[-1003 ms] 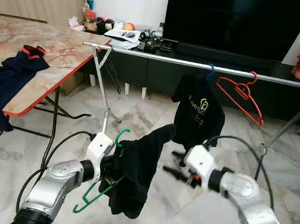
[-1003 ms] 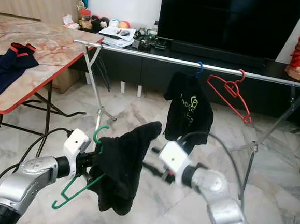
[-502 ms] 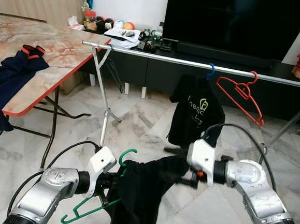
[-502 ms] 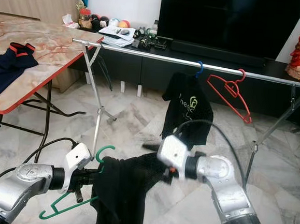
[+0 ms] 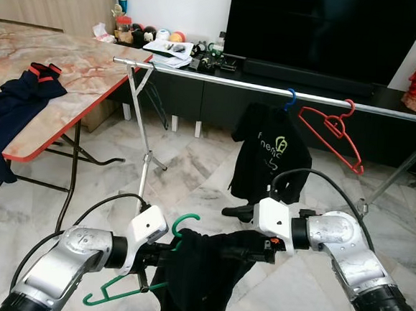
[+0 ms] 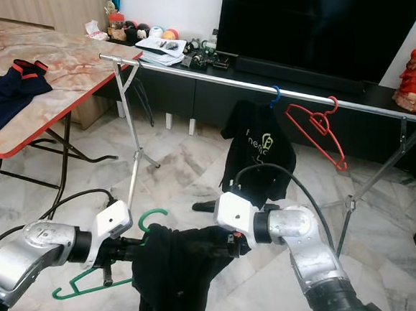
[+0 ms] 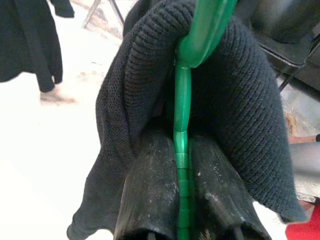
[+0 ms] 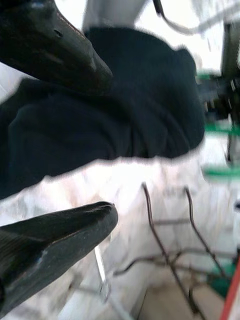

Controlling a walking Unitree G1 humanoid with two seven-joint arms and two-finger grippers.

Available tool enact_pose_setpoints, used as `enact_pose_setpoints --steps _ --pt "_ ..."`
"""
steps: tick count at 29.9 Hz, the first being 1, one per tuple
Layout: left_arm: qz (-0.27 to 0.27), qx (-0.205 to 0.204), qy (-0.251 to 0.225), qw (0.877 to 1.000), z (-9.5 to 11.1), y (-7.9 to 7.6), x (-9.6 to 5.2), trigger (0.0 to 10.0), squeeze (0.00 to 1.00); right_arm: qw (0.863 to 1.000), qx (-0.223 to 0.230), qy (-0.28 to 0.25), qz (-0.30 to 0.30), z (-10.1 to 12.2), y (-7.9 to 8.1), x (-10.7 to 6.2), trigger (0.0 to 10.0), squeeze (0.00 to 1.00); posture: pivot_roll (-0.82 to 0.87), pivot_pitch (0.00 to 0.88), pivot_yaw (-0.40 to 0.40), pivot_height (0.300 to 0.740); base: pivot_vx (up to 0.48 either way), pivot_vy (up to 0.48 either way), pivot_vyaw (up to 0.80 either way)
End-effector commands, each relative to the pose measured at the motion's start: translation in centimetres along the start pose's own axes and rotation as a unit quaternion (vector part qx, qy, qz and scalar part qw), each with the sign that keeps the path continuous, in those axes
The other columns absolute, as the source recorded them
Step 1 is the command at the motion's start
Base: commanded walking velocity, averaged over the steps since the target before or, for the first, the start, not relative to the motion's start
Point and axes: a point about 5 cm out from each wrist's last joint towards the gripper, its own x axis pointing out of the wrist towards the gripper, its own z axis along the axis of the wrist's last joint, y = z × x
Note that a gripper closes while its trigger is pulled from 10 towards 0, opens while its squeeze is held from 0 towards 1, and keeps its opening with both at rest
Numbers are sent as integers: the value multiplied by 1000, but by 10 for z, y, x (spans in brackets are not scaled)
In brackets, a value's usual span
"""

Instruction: Hang hanger

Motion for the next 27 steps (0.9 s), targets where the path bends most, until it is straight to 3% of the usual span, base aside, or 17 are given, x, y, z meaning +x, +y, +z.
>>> enact_pose_setpoints --steps 1,6,11,16,27 --pt "-4 36 -6 999 14 1 1 10000 0 999 -8 12 31 -2 3 3 10000 0 101 0 -57 740 0 0 0" --pt "-16 45 -11 999 20 -1 4 10000 0 998 -9 16 59 -6 6 5 10000 0 102 0 -59 740 0 0 0" --pt "-21 49 -9 999 22 -2 5 10000 0 999 -30 33 28 -9 0 7 10000 0 103 0 -61 740 0 0 0" --pt "-22 49 -9 999 23 -1 5 10000 0 1000 -27 13 -10 -4 -11 9 10000 0 105 0 -64 740 0 0 0" --pt "-24 59 -10 998 29 0 4 10000 0 996 -9 42 77 -19 9 17 10000 0 113 0 -66 740 0 0 0"
